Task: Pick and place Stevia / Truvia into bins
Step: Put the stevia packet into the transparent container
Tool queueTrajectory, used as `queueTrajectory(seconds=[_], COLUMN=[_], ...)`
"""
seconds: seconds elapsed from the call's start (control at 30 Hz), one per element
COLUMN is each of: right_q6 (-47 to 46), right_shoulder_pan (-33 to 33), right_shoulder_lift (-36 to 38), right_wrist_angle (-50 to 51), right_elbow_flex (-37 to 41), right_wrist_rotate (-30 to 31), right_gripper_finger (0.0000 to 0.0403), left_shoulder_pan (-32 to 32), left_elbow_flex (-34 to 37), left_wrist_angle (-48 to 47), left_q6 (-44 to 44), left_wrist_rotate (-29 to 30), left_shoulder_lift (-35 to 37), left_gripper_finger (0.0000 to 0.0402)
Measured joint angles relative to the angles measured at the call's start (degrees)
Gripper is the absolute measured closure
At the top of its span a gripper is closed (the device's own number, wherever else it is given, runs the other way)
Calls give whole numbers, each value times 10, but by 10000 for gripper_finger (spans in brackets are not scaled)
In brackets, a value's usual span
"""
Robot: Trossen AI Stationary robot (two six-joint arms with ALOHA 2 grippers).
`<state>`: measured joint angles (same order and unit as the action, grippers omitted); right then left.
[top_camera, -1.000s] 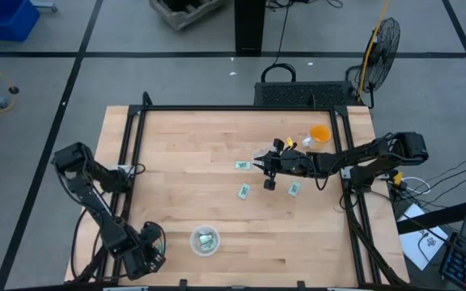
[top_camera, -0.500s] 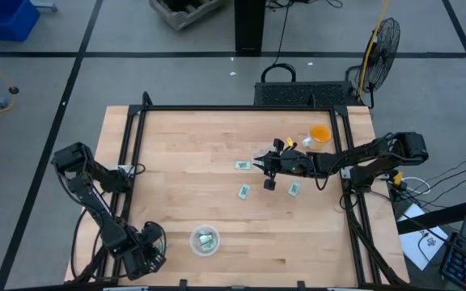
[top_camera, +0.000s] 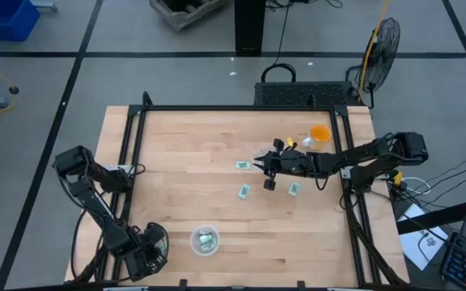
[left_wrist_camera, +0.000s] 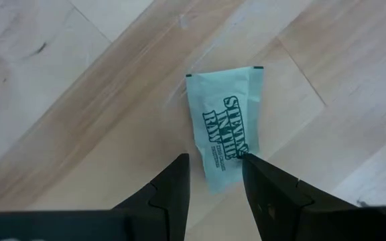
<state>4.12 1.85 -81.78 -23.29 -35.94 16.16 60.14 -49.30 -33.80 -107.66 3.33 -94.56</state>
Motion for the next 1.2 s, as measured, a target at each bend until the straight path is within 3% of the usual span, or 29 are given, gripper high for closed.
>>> queueTrajectory(seconds=[0.27,0.67,0.93,1.2], right_q6=[0,0,0,0], right_shoulder_pan=[0,0,0,0], right_shoulder_lift=[0,0,0,0], right_wrist_angle=[0,-2,-26,-26], right_elbow_flex=[0,0,0,0], right_wrist_rotate=[0,0,0,0], right_gripper_finger=[328,328,328,328], left_shoulder_pan=[0,-1,-38,-104], left_elbow_flex=[0,0,2,2], left_wrist_angle=[0,-19,-25,-5], left_q6=[10,29,115,300], left_wrist_rotate=[-1,20,121,228], left_shoulder_lift=[-1,-2,-5,-2], left_gripper_finger=[269,391,378,394])
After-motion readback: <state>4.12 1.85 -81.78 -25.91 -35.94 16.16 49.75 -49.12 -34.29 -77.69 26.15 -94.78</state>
